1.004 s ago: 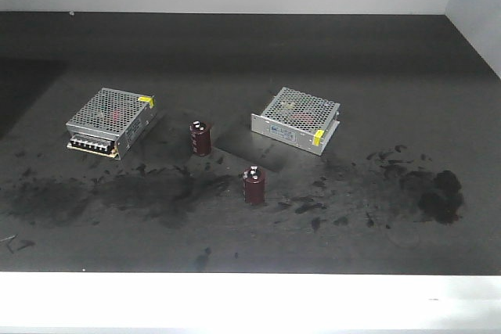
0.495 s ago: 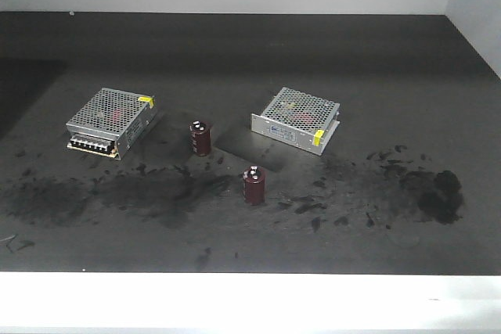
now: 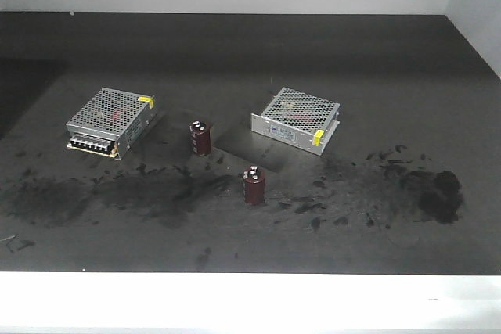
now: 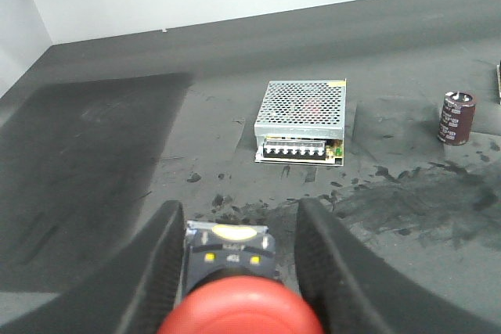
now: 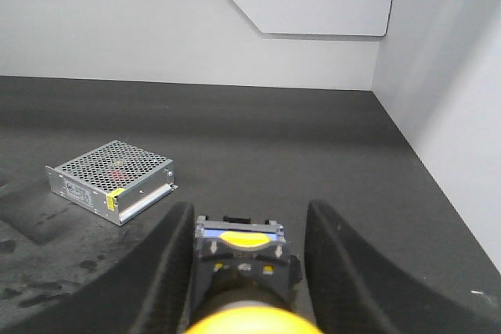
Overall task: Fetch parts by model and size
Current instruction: 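Drive the base away from the bench holding both buttons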
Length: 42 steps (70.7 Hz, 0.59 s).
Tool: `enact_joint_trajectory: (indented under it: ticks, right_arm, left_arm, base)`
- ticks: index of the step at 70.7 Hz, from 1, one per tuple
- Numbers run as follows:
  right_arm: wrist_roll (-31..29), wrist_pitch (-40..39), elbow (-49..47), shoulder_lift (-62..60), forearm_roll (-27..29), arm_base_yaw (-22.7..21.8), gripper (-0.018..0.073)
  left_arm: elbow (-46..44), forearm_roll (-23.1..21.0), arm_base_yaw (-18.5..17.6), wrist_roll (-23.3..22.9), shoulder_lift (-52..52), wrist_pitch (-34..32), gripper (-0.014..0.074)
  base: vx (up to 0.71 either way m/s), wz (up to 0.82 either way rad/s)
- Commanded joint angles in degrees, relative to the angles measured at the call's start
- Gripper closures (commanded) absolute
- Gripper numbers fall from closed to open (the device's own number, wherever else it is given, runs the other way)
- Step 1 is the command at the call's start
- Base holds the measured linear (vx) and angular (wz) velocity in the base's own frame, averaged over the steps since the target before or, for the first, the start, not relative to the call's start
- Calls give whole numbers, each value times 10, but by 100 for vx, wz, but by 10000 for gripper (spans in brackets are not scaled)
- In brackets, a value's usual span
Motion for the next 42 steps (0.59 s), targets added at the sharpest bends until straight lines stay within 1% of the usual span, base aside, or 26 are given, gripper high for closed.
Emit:
enact_joint_trajectory:
  ticks: [1, 26, 42]
  right_arm:
    - [-1, -51, -15, 5, -4, -4, 568]
    - [-1, -51, -15, 5, -4, -4, 568]
    - [-1, -51, -15, 5, -4, -4, 568]
  left_arm:
    - [-15, 0, -5, -2, 5, -44, 601]
    - [-15, 0, -5, -2, 5, -44, 601]
    - [-15, 0, -5, -2, 5, -44, 601]
  base:
    - [0, 0]
    - [-1, -1]
    - [-7, -3]
